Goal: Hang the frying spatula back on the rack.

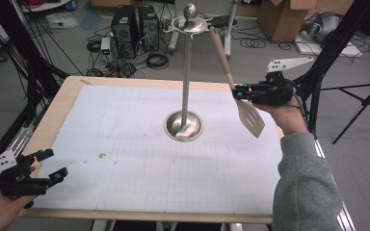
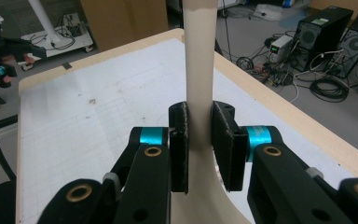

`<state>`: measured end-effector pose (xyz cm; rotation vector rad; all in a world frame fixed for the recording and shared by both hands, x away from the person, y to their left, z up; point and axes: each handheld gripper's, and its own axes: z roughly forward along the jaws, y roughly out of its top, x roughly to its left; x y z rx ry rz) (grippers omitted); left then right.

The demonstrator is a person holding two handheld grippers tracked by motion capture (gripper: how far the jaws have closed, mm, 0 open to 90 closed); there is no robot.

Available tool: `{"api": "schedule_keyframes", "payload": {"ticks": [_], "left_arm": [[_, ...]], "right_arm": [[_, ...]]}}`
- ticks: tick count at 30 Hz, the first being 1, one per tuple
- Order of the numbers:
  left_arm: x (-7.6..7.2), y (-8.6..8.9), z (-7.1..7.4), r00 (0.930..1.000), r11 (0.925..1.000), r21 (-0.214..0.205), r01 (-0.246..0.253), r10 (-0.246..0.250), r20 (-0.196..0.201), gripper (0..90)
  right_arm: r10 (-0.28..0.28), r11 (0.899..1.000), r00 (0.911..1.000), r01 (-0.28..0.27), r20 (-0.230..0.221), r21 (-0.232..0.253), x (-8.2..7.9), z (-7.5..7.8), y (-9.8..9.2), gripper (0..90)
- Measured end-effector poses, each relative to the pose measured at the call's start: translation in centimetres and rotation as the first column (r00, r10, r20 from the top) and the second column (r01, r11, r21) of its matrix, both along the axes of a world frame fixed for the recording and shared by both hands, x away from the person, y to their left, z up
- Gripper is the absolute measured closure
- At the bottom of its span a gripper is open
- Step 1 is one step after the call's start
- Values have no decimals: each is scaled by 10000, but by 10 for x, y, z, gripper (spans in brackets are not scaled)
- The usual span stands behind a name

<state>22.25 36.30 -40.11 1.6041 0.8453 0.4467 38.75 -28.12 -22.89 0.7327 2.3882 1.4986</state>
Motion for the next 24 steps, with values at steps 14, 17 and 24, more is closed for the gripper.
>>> {"api": "schedule_keyframes", "payload": {"ticks": [14,17,24], "left_arm": [[-1,1,0,10000,10000,-4,-25,25,13,41],[-1,2,0,10000,10000,-7,-30,30,4,41],[-2,2,0,10000,10000,-37,-58,58,-6,41]], "right_arm": [[14,9997,10000,-14,-5,-225,7,-7,16,774],[22,9996,10000,-23,-62,-286,8,-8,20,774],[-60,9993,10000,61,8,-380,12,-11,27,774]]}}
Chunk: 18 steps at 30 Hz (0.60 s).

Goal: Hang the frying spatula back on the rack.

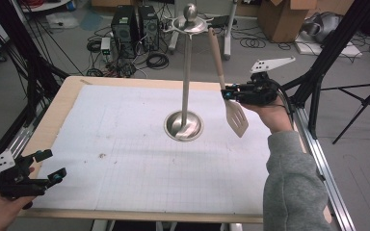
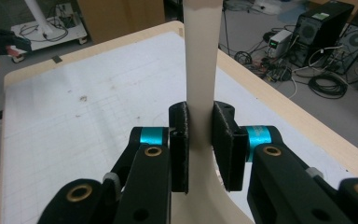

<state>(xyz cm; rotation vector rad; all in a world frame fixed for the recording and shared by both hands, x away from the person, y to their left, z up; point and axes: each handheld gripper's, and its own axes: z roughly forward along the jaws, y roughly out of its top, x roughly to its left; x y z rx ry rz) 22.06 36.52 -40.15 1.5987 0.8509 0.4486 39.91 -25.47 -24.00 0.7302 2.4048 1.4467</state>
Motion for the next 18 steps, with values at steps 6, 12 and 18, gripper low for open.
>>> {"api": "schedule_keyframes", "payload": {"ticks": [6,12,18], "left_arm": [[0,0,0,10000,10000,16,0,0,0,41],[-2,1,-1,10000,10000,26,-30,30,-37,41],[-4,3,-3,9998,9999,44,-160,160,-91,41]], "right_arm": [[-25,10000,10000,25,-89,-94,3,-3,8,774],[-22,9999,10000,21,-52,-154,8,-6,15,774],[96,9999,10000,-96,3,-96,15,-11,23,774]]}}
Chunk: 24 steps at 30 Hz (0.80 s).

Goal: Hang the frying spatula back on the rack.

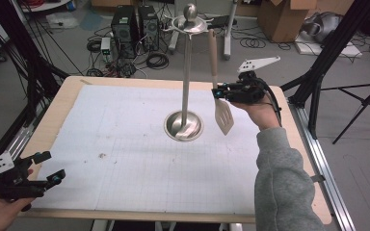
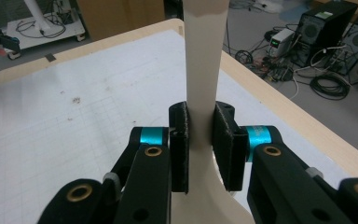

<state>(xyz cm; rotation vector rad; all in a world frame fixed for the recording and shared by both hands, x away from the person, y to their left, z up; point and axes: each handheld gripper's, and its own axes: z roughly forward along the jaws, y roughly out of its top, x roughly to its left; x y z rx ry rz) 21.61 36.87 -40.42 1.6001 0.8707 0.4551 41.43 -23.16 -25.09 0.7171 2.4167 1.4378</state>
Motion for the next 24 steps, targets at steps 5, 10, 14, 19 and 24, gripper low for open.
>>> {"api": "schedule_keyframes", "payload": {"ticks": [5,10,14,19,24], "left_arm": [[-2,3,-1,10000,10000,-10,-73,73,-29,41],[-4,6,-1,9999,9998,-69,-165,165,-25,41],[-5,6,-2,9998,9998,-68,-174,173,-33,41],[-5,6,-1,9999,9999,-68,-153,152,-23,41],[-6,7,-1,9998,9998,-63,-174,174,-14,41]], "right_arm": [[46,10000,10000,-46,30,29,6,-3,7,774],[38,9999,10000,-39,38,141,11,-6,14,774],[79,9998,10000,-80,47,184,13,-7,20,774],[48,9997,10000,-50,67,225,15,-8,25,775],[38,9995,9999,-42,130,305,17,-10,28,774]]}}
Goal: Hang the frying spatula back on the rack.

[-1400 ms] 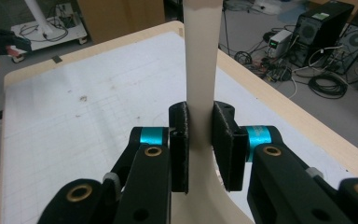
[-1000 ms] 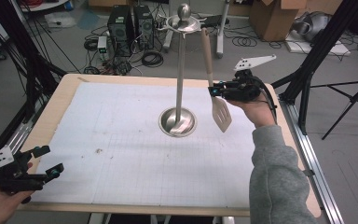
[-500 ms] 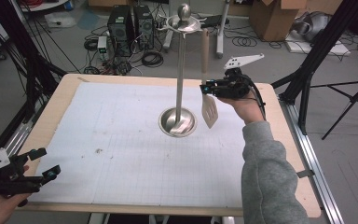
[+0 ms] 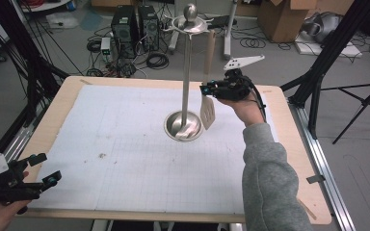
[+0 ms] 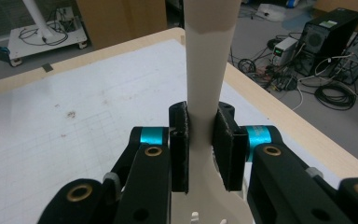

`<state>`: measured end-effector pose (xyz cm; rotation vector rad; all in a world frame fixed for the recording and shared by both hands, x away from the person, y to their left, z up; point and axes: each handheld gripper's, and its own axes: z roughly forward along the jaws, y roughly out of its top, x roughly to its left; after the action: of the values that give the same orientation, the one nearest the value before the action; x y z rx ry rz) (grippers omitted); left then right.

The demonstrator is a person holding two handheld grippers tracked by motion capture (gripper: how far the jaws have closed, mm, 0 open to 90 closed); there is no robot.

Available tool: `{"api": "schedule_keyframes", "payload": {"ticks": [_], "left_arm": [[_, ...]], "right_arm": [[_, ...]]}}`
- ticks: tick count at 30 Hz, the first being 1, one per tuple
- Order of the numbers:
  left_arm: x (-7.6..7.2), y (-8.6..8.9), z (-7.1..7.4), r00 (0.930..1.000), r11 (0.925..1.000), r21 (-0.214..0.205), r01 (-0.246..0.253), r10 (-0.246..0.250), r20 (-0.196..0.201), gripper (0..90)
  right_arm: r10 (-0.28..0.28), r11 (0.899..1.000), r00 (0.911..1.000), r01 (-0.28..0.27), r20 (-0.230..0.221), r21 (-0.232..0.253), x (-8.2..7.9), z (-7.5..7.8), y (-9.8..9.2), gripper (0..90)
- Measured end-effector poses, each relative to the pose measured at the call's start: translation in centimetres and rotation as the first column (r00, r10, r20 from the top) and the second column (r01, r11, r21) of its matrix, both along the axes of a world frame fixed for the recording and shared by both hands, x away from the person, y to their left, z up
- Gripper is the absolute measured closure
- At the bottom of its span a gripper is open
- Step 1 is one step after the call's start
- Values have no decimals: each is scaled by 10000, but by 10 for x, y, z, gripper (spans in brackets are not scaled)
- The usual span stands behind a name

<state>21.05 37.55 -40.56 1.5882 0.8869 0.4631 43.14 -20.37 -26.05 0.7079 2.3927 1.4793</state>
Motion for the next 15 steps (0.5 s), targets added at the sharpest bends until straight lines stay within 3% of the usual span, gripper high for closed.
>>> {"api": "schedule_keyframes", "payload": {"ticks": [15], "left_arm": [[-1,0,0,10000,10000,-24,-32,32,-9,41]], "right_arm": [[-126,9998,9999,127,-78,121,0,-1,1,744]]}}
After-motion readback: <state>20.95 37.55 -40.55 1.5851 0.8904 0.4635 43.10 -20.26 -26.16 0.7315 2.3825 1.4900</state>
